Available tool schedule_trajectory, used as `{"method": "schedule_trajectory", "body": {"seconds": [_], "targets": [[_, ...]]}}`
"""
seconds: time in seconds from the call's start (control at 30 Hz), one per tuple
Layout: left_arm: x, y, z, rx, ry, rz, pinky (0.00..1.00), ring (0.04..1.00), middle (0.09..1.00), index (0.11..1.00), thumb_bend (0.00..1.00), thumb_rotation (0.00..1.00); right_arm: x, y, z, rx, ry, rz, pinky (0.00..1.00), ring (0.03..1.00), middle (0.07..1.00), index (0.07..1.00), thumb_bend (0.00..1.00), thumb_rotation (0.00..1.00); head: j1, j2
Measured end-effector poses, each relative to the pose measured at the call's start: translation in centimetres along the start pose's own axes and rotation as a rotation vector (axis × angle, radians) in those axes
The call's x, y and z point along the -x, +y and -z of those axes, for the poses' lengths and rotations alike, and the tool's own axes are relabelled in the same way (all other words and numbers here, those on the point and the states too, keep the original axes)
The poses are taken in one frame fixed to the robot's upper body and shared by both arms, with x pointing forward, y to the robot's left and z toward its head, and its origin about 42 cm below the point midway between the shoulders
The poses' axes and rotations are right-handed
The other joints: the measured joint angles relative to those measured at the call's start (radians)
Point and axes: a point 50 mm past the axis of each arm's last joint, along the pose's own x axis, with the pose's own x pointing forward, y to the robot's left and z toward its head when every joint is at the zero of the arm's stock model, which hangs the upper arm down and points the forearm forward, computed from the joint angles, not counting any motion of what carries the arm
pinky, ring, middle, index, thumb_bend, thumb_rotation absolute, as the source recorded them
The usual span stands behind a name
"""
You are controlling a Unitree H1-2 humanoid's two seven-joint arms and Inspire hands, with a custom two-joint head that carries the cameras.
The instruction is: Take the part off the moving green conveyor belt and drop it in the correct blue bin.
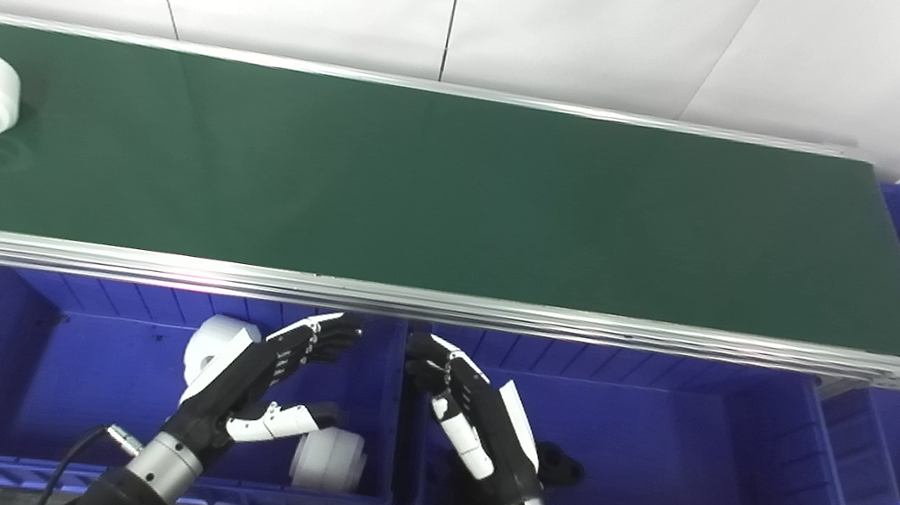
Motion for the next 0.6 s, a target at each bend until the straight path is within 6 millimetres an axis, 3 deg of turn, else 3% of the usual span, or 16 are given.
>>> {"method": "schedule_trajectory", "body": {"seconds": [0.6], "targets": [[-0.09, -0.22, 0.16, 0.003, 0.0, 0.001, 0.83, 0.846, 0.845, 0.84, 0.67, 0.64, 0.0, -0.27, 0.23, 0.004, 0.008, -0.003, 0.75, 0.789, 0.828, 0.83, 0.79, 0.97, 0.006, -0.014]]}}
